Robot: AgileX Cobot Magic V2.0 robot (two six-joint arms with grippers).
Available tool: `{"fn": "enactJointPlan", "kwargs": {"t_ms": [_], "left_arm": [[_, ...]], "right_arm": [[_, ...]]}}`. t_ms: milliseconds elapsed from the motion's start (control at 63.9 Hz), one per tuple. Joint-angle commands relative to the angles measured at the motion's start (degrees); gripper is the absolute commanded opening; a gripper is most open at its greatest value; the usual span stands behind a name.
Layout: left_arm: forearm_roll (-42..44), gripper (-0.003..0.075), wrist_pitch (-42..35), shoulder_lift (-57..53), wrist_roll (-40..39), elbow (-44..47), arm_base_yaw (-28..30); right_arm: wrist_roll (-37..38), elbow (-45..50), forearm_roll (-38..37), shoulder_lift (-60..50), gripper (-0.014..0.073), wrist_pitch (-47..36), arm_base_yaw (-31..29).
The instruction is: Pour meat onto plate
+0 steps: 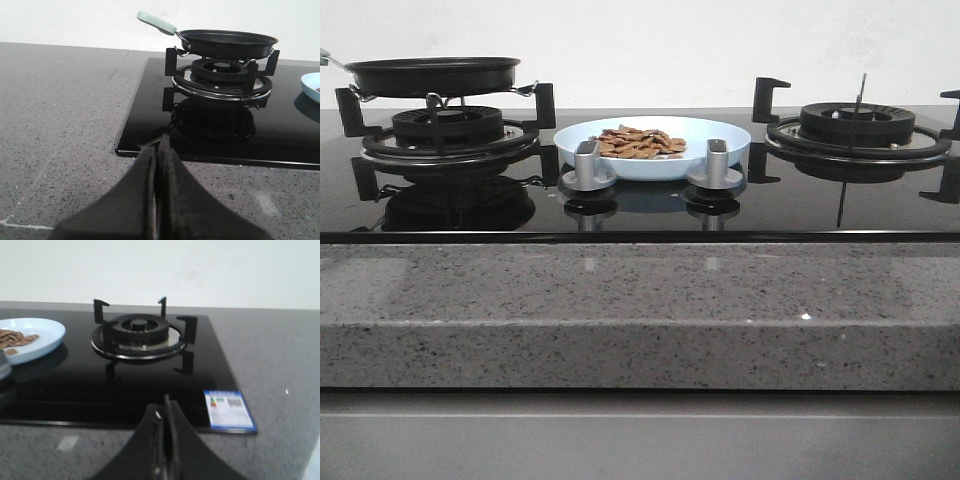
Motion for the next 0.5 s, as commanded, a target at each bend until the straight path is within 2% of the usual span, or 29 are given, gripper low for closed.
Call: {"fn": "enactJointPlan", "kwargs": {"t_ms": [0,125,485], "left_arm": [[-0.46,-0.002,-4.76,-0.85,-0.05,0.32,-0.03],[-0.46,-0.002,-4.76,-0.85,-0.05,0.32,-0.03],[-0.46,-0.002,-4.76,-0.85,-0.05,0.32,-0.03]], "right_arm": [[-0.17,1.72,1.24,-1.68,-0.0059,-5.84,-0.8],[-0.17,5.29,1.32,-1.61,-0.0059,-8.19,-0.8],[-0.12,5.09,1.54,-1.61,-0.0059,-6.53,-0.8]]}}
